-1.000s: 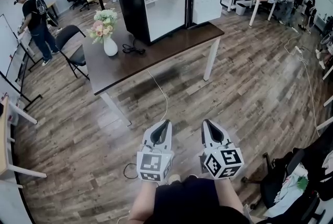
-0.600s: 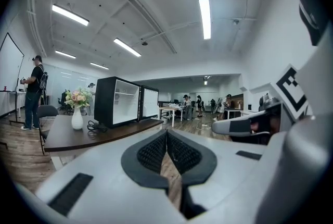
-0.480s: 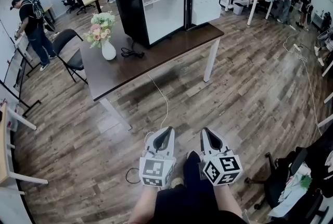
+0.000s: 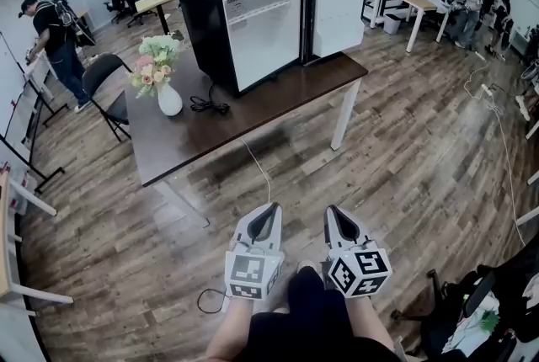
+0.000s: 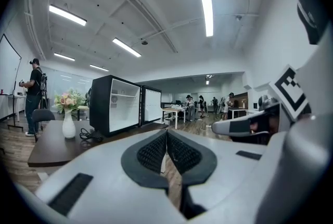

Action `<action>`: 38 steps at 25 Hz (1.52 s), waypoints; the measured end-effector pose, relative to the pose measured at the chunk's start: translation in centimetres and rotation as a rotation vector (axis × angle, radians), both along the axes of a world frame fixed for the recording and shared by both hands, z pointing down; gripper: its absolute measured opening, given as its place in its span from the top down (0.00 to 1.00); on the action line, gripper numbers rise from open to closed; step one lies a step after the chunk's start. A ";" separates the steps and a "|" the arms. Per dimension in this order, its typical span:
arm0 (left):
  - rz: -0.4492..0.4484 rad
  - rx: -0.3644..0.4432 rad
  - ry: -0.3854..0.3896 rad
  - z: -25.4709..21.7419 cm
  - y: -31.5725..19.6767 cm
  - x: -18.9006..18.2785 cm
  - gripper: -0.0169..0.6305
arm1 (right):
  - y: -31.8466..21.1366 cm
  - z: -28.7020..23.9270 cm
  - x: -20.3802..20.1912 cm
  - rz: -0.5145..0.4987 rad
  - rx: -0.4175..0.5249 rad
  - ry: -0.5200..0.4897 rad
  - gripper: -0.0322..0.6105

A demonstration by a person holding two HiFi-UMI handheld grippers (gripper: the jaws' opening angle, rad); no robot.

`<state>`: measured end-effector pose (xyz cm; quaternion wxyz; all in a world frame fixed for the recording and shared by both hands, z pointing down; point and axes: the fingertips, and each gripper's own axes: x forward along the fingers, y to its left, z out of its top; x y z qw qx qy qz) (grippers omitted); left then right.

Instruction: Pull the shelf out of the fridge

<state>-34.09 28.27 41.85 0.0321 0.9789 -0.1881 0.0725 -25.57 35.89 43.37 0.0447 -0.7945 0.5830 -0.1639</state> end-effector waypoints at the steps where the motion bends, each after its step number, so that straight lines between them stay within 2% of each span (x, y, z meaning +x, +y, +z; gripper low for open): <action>1: -0.004 0.001 0.003 0.0 -0.7 0.9 0.97 | -0.7 0.0 0.9 -0.004 0.000 0.001 0.96; 9: -0.027 0.000 -0.010 0.3 -4.9 7.2 0.97 | -4.9 0.2 6.9 -0.034 -0.006 -0.001 0.96; 15: -0.039 0.007 -0.014 0.4 -6.7 10.5 0.97 | -7.2 0.3 10.1 -0.061 -0.004 -0.002 0.96; 28: -0.120 -0.002 -0.018 1.8 -9.6 14.2 0.97 | -10.5 1.9 14.6 -0.130 -0.016 -0.016 0.96; 38: -0.131 -0.020 -0.034 2.4 -10.3 15.9 0.97 | -11.4 2.7 16.3 -0.137 -0.032 -0.038 0.96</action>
